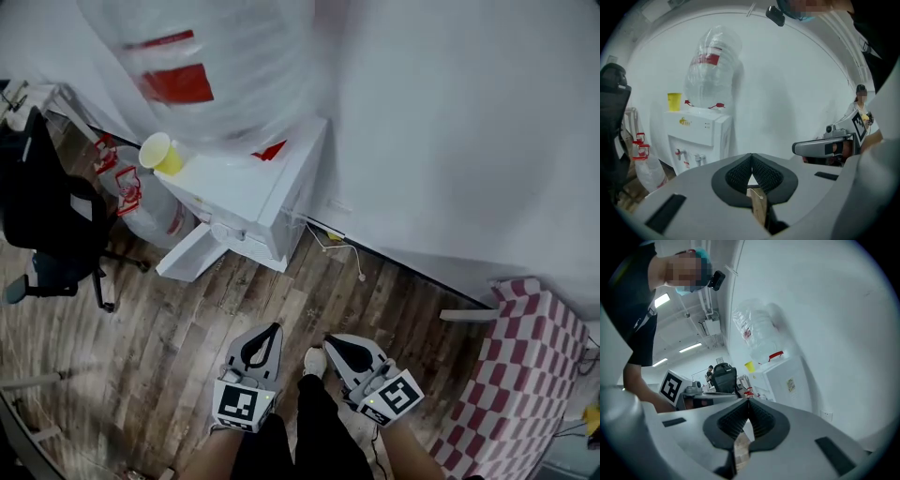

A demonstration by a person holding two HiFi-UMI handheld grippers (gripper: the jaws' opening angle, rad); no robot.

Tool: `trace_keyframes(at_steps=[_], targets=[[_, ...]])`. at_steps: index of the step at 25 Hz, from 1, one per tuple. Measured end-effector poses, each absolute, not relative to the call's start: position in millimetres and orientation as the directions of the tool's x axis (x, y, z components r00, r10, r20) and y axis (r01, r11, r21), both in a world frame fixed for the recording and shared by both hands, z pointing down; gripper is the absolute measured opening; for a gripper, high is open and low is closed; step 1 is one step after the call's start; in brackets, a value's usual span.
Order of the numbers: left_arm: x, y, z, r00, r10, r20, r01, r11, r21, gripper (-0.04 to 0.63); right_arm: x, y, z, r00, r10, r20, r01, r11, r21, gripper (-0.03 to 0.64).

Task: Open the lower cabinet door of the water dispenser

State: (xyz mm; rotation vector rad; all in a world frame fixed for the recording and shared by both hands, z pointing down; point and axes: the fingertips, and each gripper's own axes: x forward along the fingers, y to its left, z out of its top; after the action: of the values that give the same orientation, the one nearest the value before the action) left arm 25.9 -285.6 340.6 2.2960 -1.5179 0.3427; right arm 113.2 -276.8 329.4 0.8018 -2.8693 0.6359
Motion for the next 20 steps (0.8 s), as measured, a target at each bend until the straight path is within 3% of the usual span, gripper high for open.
trace_keyframes(at_steps=[20], targets=[[-24,-202,179,0.397,-0.868,0.299,-0.918,-0.377,0.124,0.014,94,-200,178,-0.813,-0.555,0.177,-0.582,0.765,-0.274,0.023]])
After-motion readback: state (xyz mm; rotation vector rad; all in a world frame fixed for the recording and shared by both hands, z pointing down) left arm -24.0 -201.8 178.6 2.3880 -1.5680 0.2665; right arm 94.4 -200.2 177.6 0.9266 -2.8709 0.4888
